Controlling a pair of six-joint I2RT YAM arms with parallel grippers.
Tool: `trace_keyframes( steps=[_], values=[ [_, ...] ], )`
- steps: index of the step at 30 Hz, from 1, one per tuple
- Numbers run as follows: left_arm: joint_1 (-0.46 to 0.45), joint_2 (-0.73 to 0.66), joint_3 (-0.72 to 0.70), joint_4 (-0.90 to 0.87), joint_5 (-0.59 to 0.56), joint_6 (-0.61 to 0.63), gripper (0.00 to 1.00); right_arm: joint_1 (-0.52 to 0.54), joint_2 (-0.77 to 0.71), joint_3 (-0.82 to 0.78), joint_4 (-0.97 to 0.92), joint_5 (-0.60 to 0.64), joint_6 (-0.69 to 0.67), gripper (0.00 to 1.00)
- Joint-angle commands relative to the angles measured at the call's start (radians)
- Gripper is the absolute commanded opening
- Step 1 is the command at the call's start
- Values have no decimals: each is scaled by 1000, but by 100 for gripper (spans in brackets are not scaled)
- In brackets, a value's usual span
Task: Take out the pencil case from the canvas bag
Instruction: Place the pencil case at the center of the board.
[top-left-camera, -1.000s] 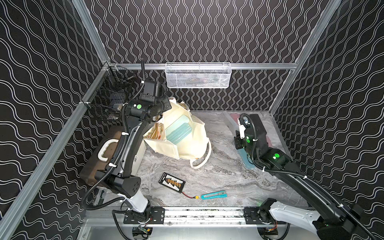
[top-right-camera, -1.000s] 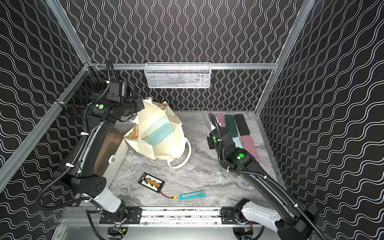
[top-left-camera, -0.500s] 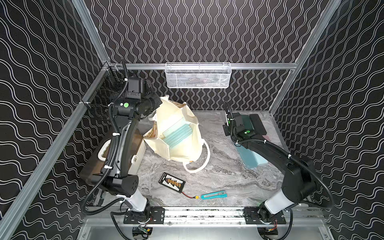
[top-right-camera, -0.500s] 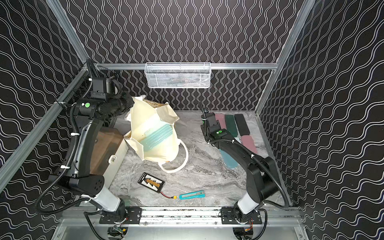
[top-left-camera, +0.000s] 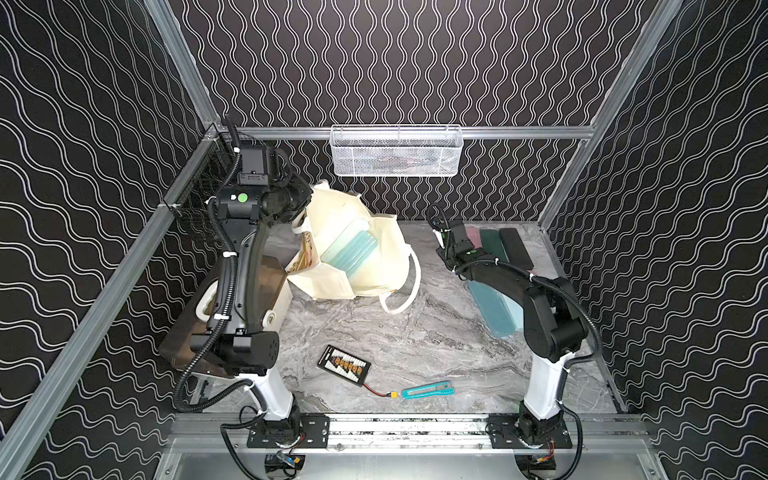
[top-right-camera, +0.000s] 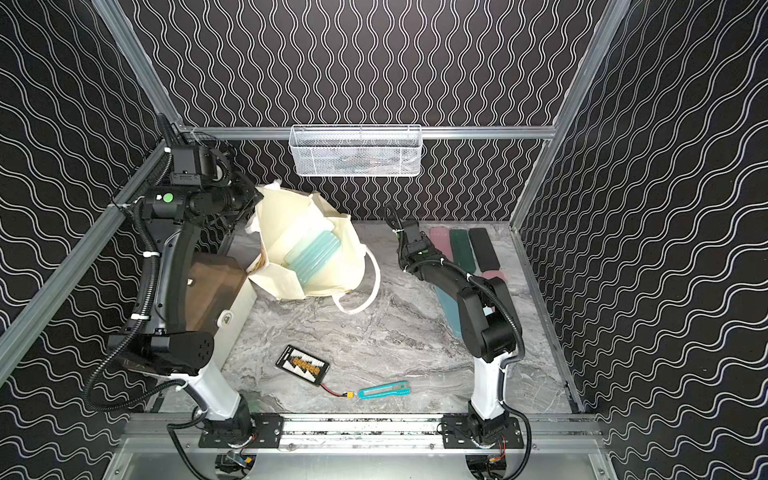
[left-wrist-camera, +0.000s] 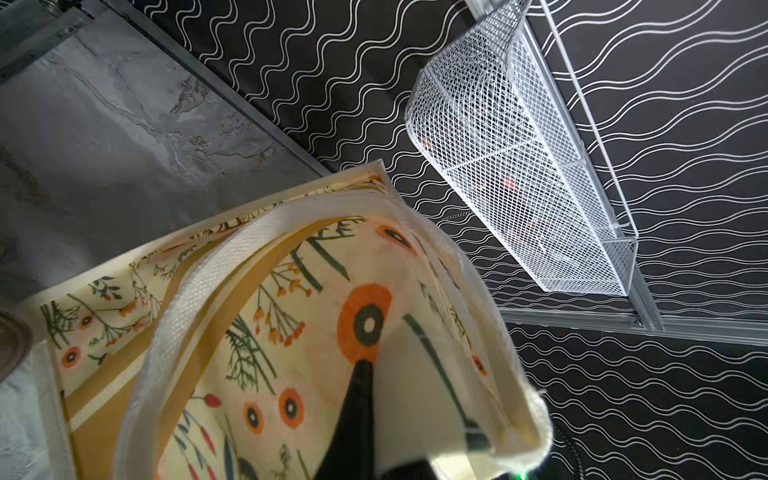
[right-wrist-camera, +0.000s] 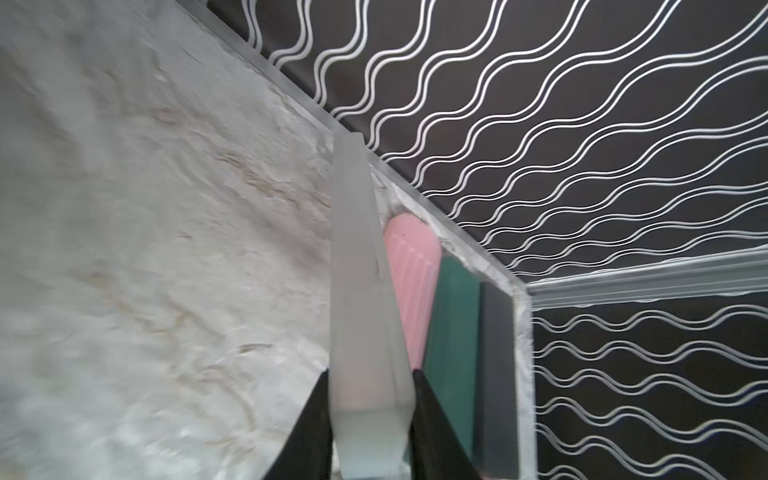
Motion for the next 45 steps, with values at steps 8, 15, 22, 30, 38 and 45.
trace_keyframes(
  steps=[8,15,22,30,38,45],
  values=[
    [24,-52,-48,53,-20,11,0,-1,122,16,141,51,-260,17],
    [30,-50,-56,64,4,15,0,-1,131,-15,131,76,-251,34],
    [32,-56,-78,76,18,14,0,5,116,-18,56,53,-158,49],
    [33,-64,-100,94,40,34,0,8,81,14,-39,-88,26,62],
    [33,-59,-125,158,142,106,0,-32,116,167,-178,-262,287,80],
    [33,-78,-159,187,163,157,0,-103,250,391,-373,-366,474,81]
  ],
)
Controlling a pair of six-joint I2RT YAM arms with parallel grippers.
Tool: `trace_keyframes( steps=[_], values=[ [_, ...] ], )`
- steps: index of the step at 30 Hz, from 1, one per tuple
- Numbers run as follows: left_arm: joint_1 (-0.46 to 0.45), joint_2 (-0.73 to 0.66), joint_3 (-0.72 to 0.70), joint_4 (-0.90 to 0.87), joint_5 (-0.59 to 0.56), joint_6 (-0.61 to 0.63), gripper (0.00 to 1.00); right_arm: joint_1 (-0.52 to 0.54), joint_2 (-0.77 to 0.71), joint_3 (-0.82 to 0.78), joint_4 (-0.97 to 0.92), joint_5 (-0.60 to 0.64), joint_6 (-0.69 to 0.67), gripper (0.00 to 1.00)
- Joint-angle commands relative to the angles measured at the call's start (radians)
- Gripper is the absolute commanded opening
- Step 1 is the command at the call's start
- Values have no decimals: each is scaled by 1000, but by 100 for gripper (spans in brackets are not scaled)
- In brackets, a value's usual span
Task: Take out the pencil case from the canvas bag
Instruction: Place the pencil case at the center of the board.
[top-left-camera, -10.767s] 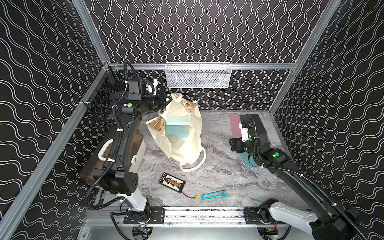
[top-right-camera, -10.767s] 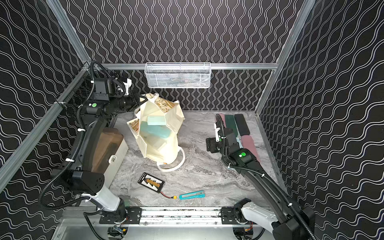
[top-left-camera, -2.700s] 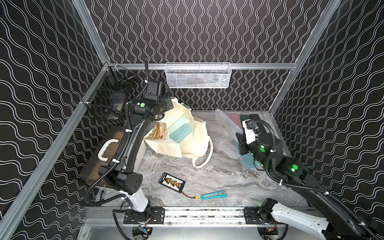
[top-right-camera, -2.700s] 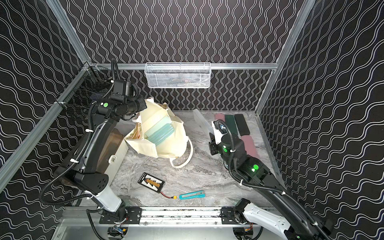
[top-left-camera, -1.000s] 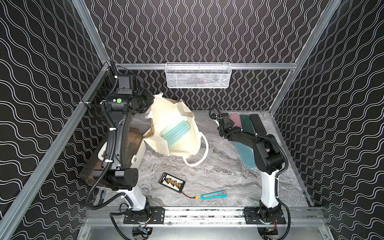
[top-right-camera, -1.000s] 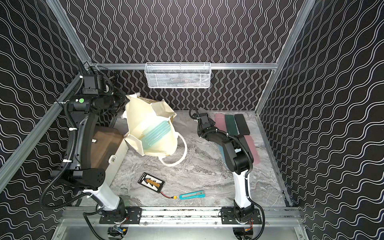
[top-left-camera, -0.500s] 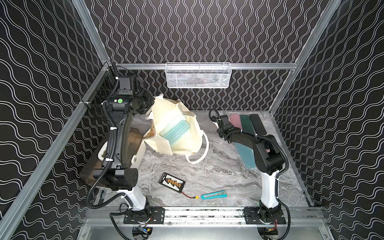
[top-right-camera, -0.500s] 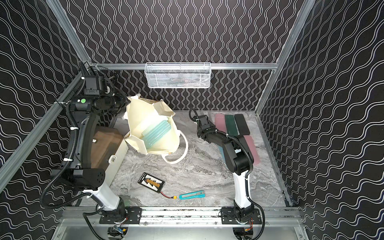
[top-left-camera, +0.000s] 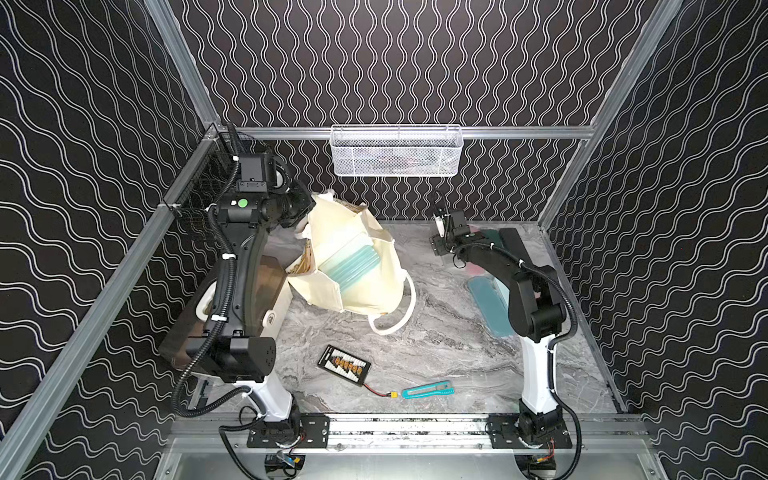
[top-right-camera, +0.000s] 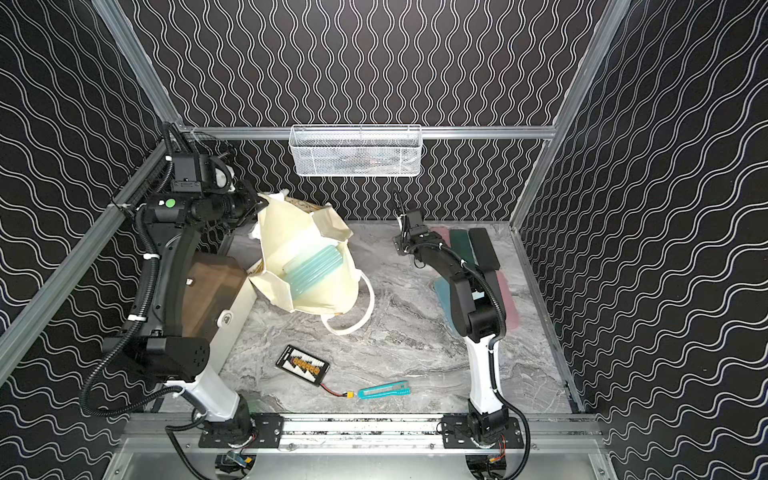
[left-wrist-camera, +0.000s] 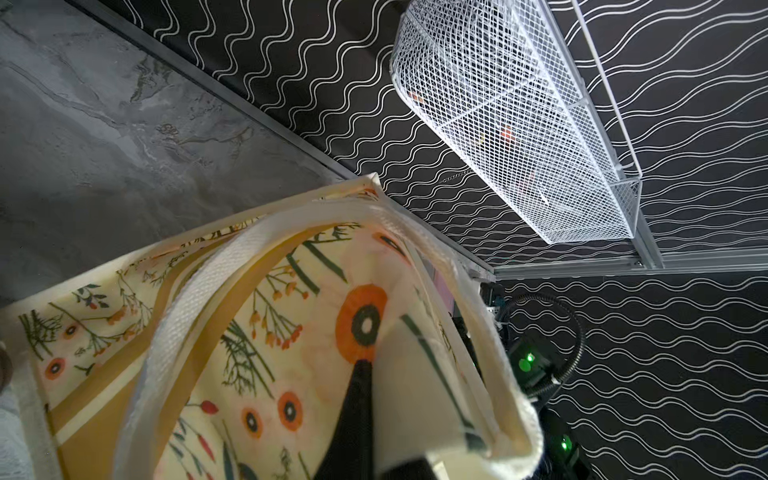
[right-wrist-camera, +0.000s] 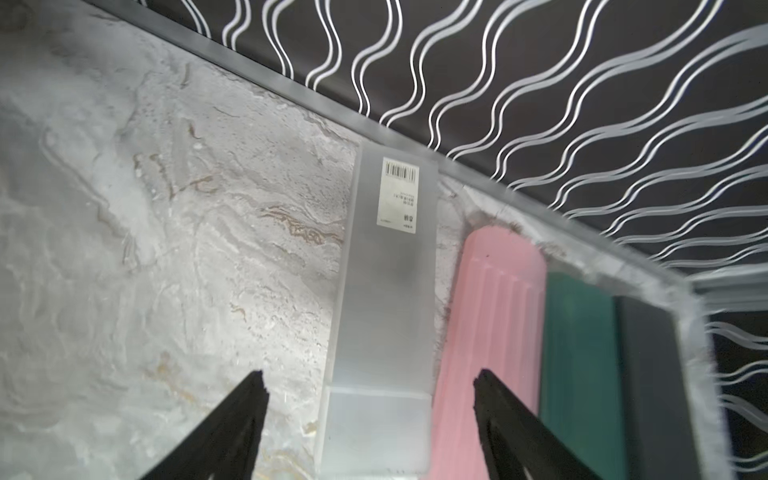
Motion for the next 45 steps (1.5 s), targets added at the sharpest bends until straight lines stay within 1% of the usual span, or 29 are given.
trace_keyframes(
  steps=[1,3,7,8,15,24,35,40,43,45],
  values=[
    [5,-27,-13,109,32,37,0,-29,44,72,-136,-85,138,82],
    [5,-31,-19,113,36,38,0,-45,71,114,-171,-110,164,86],
    [5,-29,-15,115,45,38,0,-65,110,173,-216,-138,186,99],
    [5,-29,-16,117,46,38,0,-68,120,184,-226,-142,189,99],
    [5,-26,-12,119,56,36,0,-74,176,264,-305,-173,201,99],
    [5,-31,-16,123,60,37,0,-77,247,357,-402,-137,212,99],
    [5,-38,-28,131,60,34,0,-84,269,366,-432,-149,234,99],
    [5,-41,-30,130,61,37,0,-85,277,372,-445,-159,246,95],
    [5,-46,-35,131,60,37,0,-86,282,378,-454,-163,254,91],
    [5,-49,-37,131,57,40,0,-85,282,376,-455,-165,259,87]
  ],
)
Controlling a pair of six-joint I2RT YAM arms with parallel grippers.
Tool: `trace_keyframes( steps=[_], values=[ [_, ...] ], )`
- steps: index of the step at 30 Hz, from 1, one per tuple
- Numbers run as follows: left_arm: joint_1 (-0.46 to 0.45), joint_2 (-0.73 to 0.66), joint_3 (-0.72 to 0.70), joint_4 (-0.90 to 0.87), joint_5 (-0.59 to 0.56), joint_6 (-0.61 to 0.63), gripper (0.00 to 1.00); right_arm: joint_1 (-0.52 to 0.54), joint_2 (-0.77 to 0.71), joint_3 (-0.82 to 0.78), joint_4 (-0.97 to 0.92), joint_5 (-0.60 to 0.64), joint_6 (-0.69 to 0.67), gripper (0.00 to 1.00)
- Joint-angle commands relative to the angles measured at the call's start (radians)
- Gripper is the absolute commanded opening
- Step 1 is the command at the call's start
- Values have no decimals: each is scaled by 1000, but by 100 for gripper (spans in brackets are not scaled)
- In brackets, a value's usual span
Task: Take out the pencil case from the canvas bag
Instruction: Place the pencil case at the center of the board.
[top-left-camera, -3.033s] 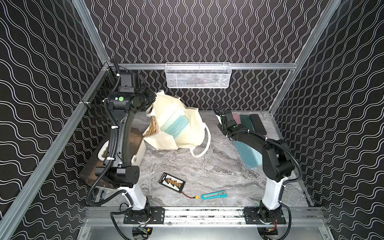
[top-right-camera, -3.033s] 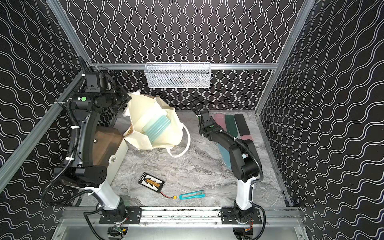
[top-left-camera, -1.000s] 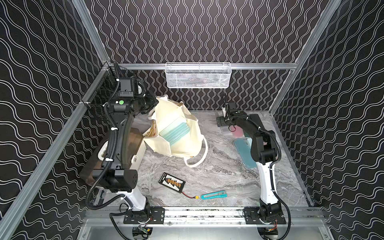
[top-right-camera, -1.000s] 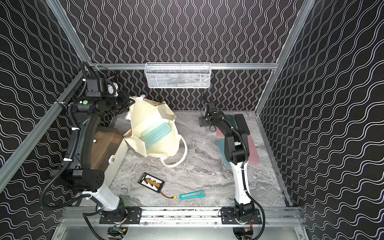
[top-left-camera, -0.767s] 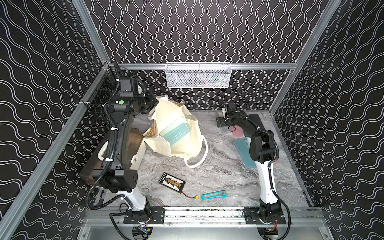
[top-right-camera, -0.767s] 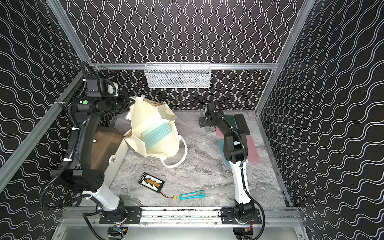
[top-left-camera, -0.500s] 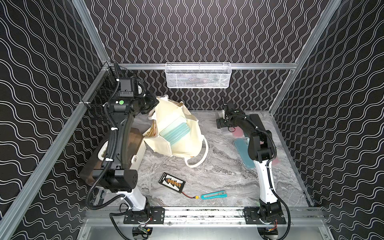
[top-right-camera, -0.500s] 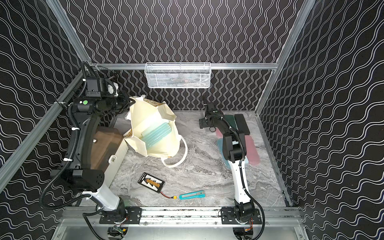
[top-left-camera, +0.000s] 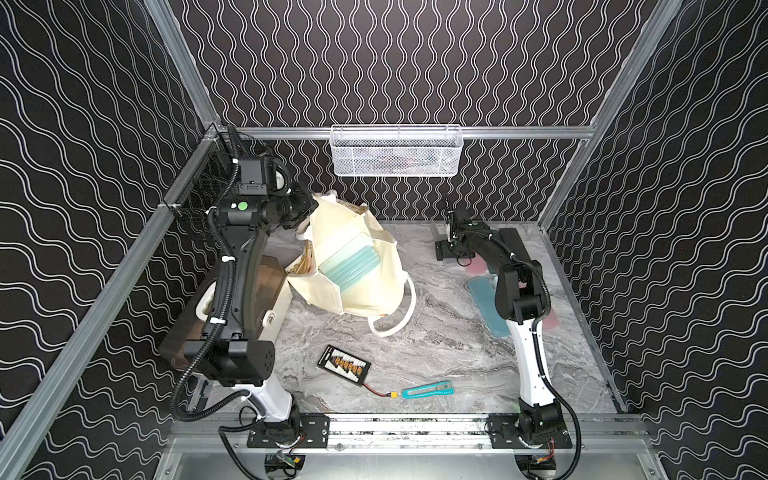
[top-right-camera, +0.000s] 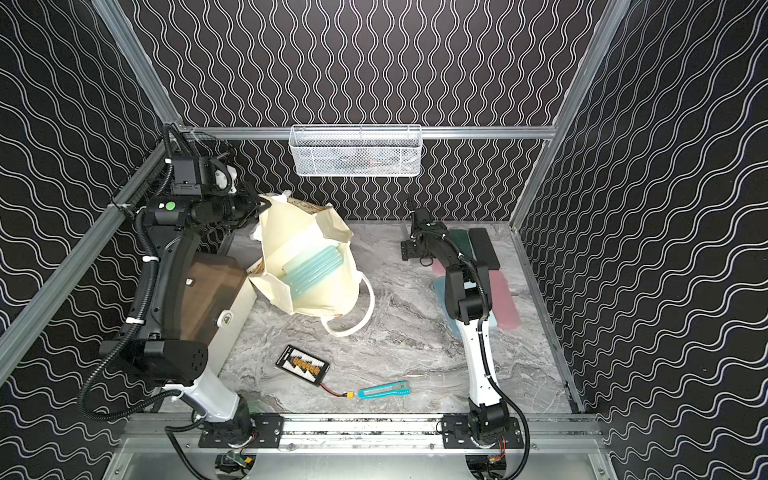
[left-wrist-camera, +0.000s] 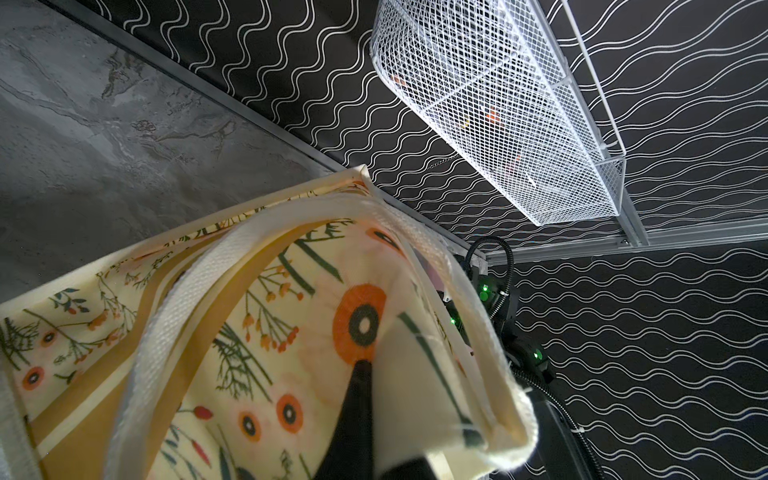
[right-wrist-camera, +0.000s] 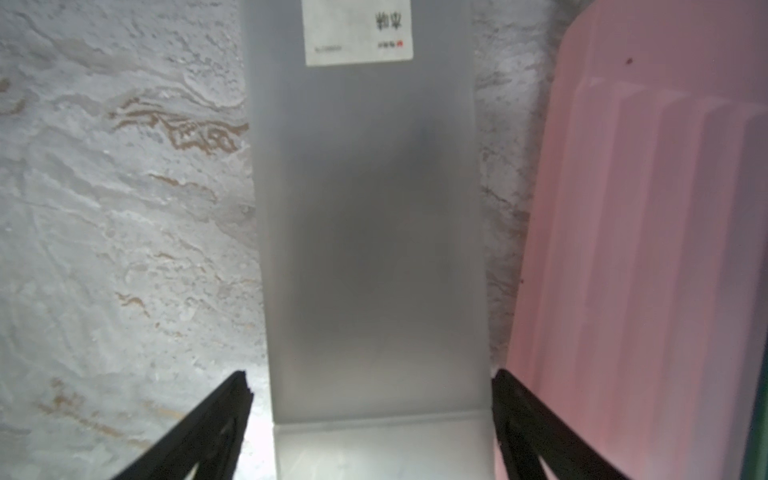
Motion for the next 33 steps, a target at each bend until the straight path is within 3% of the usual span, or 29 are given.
trace_keyframes(
  steps=[1,9,22,27,33],
  values=[
    [5,-21,2,108,14,17,0,1,0,9,-23,-7,24,85],
    [5,-19,6,110,17,11,0,2,-30,-31,-13,23,66,75],
    [5,-25,-5,117,22,8,0,6,-99,-122,-10,93,147,73],
    [5,-25,-7,118,22,9,0,6,-98,-124,-20,100,152,78],
    [5,-23,-5,121,29,9,0,6,-120,-118,-31,94,152,91]
  ],
)
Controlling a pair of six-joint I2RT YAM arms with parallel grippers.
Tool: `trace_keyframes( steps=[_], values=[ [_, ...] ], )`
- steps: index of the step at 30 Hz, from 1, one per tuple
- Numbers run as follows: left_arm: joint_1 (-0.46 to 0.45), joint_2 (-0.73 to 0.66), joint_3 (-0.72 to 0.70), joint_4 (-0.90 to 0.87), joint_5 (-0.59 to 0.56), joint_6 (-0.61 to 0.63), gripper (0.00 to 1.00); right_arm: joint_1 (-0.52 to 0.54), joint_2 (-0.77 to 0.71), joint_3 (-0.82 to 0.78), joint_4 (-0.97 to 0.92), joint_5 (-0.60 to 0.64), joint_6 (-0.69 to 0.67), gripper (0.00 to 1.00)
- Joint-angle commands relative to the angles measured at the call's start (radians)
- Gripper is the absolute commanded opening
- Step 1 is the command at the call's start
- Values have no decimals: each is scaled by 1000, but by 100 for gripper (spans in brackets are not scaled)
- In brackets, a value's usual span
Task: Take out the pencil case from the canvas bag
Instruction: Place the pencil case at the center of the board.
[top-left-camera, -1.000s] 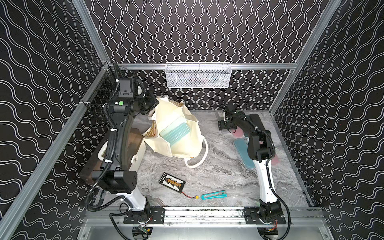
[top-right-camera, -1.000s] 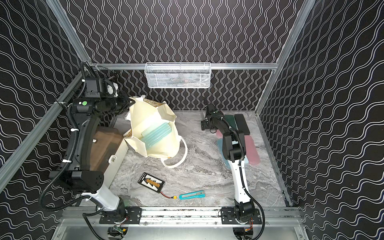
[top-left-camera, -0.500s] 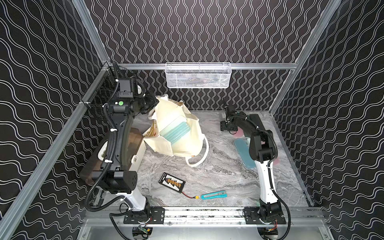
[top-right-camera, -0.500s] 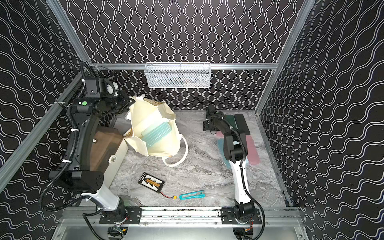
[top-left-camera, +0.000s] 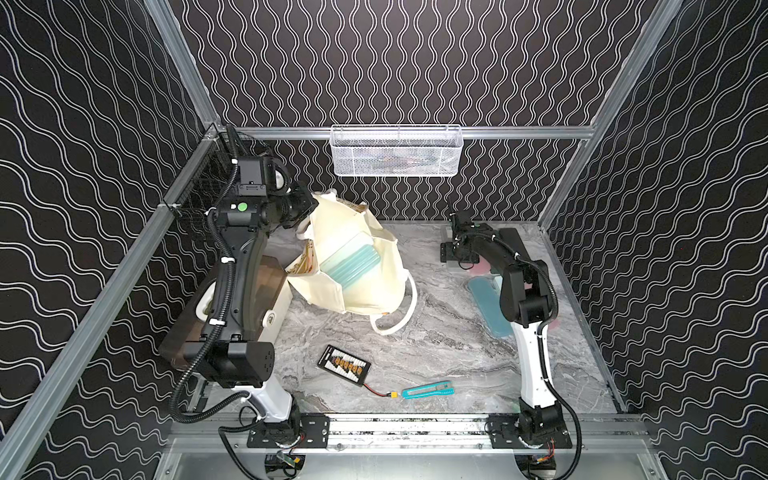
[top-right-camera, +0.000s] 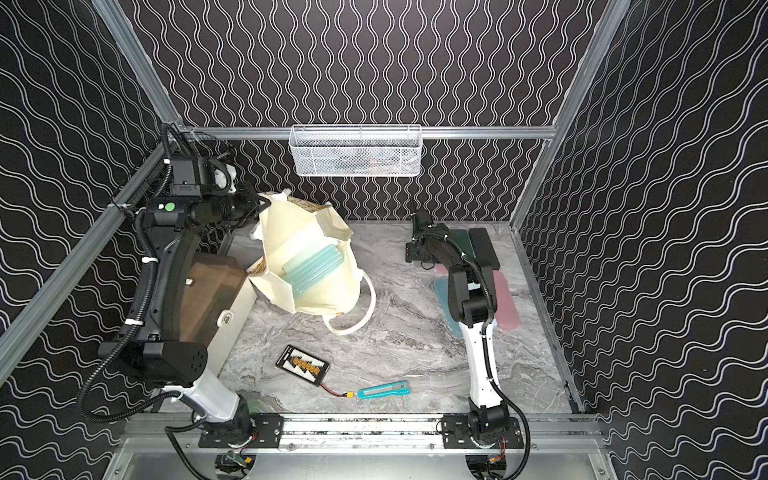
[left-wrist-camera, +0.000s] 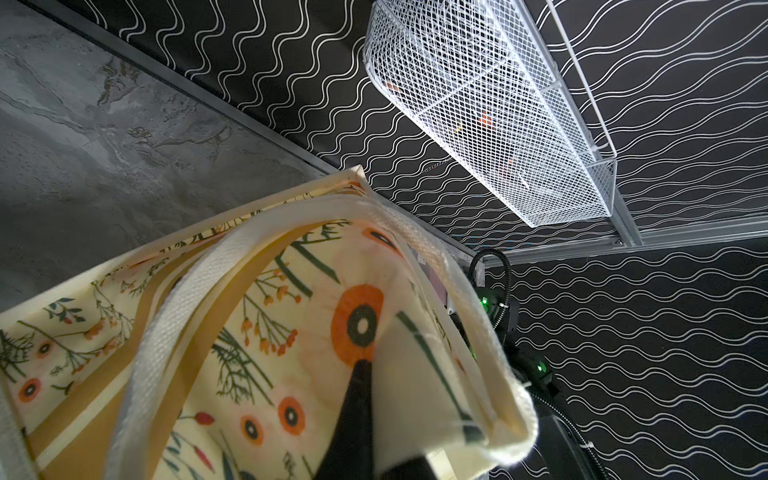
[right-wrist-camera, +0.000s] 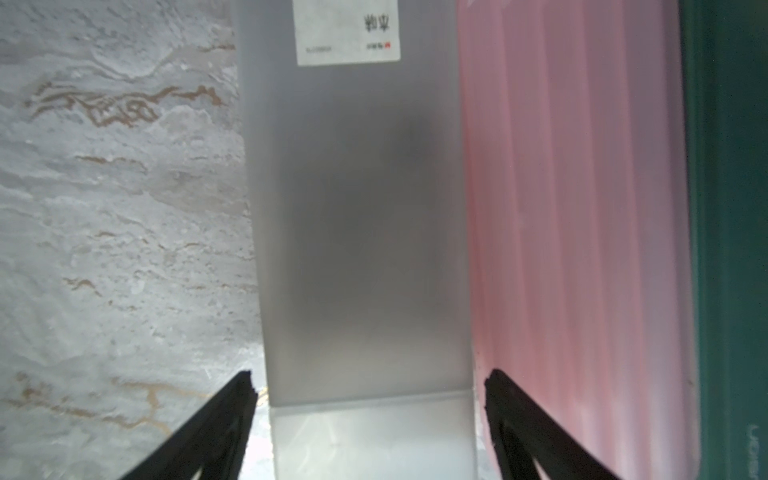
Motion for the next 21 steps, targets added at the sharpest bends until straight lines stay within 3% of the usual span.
trace_keyframes(
  steps=[1,6,13,18,21],
  values=[
    [4,-17,8,102,29,10,0,1,-40,7,-29,9,8,92],
    [4,-5,-1,150,106,27,0,5,-189,-82,29,4,-4,92],
    [1,1,-57,292,255,32,0,50,-585,-456,299,-28,5,87],
    [-26,1,-104,386,293,50,0,145,-855,-695,484,20,-43,79],
    [-55,15,-104,409,308,72,0,255,-1003,-787,553,27,-114,74]
  ],
)
